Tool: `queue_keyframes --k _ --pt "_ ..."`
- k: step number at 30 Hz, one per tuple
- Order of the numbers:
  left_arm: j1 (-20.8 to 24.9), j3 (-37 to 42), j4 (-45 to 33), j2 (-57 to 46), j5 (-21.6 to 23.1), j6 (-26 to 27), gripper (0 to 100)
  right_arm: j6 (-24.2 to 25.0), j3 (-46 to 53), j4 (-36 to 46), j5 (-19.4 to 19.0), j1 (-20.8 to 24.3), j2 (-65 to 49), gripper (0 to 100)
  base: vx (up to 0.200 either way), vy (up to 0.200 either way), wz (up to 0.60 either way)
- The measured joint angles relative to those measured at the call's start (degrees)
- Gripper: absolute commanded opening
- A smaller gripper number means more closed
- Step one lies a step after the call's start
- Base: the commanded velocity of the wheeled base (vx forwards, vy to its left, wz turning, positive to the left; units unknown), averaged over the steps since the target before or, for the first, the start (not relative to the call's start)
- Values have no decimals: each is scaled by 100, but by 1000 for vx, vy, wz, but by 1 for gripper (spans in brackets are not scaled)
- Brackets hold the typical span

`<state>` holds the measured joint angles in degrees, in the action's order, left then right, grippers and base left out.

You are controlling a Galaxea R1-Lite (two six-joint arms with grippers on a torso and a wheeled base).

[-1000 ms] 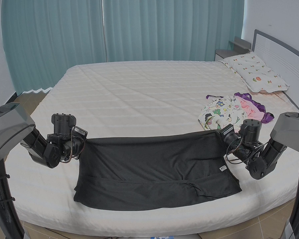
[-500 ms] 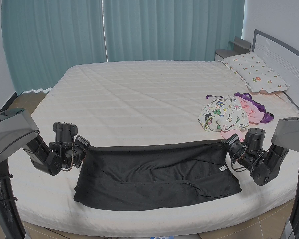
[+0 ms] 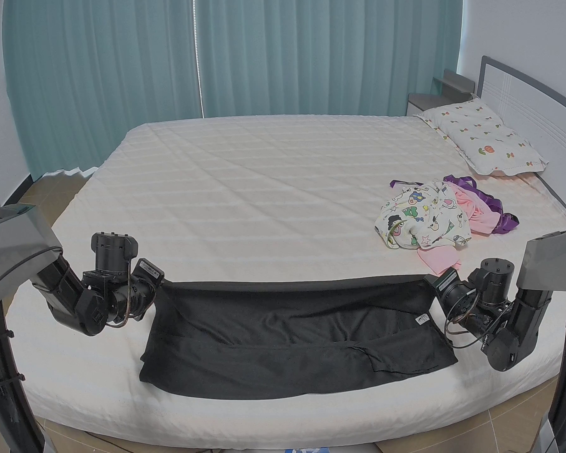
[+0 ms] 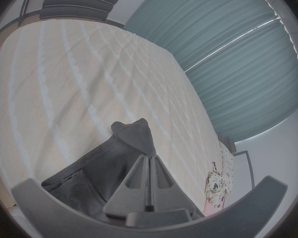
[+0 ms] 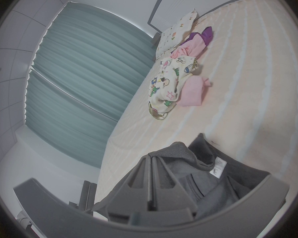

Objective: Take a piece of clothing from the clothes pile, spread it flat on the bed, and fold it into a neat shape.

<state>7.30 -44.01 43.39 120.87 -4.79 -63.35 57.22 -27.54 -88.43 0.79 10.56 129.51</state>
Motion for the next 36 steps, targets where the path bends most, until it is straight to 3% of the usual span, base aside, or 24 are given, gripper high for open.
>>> queue_keyframes --k 9,17,30,36 --pt "-140 -100 511 10 1 -33 0 -18 -1019 35 -1 105 130 0 0 0 0" --pt "-213 -80 557 88 6 -41 0 -358 -1225 29 -15 149 257 0 0 0 0" --pt "-204 129 528 160 17 27 0 -722 -514 -50 -20 40 254 0 0 0 0" --pt "-201 479 550 157 22 345 0 -823 83 -57 -39 51 222 0 0 0 0"
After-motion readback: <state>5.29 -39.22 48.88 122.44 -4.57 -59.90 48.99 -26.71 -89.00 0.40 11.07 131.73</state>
